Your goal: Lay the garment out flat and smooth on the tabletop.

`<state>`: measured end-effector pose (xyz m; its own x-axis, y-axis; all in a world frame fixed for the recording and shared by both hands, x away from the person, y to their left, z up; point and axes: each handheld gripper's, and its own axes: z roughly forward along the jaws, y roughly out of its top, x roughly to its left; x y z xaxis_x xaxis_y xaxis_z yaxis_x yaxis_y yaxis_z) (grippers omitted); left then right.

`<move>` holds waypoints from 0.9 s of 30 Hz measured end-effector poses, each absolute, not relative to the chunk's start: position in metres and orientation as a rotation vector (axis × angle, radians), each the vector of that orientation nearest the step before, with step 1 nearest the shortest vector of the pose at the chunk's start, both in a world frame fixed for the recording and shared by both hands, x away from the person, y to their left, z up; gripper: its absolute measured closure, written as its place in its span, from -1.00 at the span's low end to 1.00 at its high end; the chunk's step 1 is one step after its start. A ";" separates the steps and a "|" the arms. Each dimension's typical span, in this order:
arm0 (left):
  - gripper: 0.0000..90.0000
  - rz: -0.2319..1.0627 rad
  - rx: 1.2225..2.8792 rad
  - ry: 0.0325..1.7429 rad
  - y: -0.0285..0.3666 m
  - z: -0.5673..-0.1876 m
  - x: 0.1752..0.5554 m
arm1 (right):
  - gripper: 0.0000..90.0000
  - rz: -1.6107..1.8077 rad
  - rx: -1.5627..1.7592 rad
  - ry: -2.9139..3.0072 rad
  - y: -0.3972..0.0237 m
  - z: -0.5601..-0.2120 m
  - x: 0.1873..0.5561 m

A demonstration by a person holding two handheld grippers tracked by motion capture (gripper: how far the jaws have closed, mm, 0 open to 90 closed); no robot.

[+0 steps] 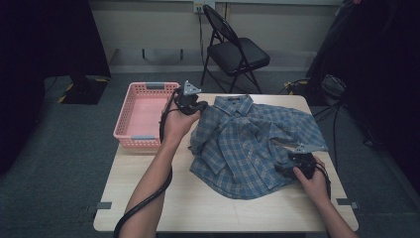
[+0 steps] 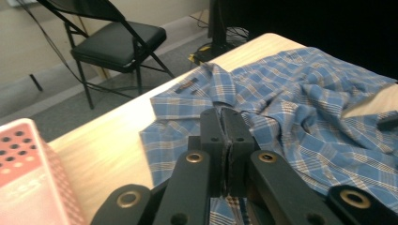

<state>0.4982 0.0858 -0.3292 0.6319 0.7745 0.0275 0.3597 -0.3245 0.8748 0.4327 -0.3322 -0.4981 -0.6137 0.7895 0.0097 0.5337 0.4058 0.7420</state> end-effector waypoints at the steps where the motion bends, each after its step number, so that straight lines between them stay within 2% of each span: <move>1: 0.98 0.570 1.924 0.899 0.088 -0.328 0.499 | -0.68 1.039 1.143 2.324 -0.332 -0.498 0.433; 27: 0.98 0.708 1.809 1.047 0.165 -0.317 0.505 | -0.68 1.038 1.144 2.324 -0.332 -0.498 0.433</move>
